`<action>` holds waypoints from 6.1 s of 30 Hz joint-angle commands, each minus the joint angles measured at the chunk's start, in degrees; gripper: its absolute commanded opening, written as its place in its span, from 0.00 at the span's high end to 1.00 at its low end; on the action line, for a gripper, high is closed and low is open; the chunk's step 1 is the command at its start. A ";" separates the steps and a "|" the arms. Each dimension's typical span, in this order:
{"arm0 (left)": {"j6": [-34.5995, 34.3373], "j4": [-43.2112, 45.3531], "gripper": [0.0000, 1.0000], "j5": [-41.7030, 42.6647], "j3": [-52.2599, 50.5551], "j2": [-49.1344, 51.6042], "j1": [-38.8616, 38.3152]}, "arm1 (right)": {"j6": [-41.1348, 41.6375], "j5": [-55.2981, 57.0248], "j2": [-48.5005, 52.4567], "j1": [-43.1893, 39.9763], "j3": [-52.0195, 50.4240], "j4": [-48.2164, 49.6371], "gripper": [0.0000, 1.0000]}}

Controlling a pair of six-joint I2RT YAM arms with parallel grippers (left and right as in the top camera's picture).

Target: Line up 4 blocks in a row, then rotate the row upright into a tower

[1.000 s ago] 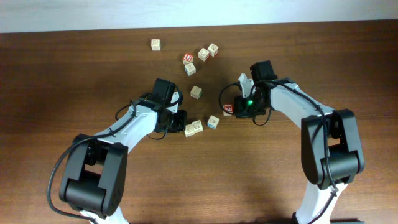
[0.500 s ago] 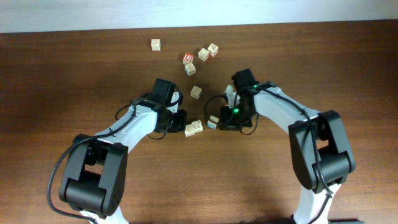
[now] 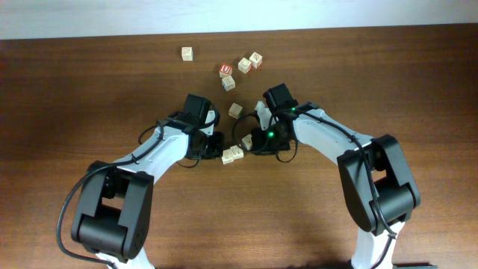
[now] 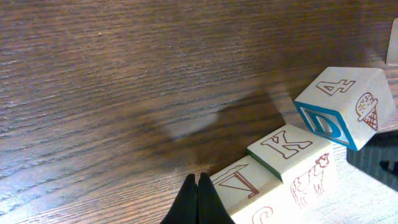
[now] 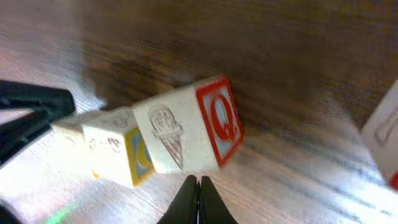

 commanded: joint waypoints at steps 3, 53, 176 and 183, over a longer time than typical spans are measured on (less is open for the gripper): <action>-0.28 -0.13 1.00 -0.50 1.01 0.48 0.31 | -1.75 2.03 -0.90 -1.31 3.28 -5.20 0.96; -0.37 -11.15 1.00 2.75 3.89 0.48 6.56 | -9.81 10.19 12.22 -9.51 22.84 -14.67 0.95; -8.70 3.21 1.00 11.80 -13.60 -10.51 8.17 | -9.33 0.15 4.24 -8.37 11.17 -3.98 0.96; -9.84 6.99 1.00 12.07 -13.60 -6.80 6.43 | -5.03 3.19 7.30 -6.40 11.17 -3.76 0.96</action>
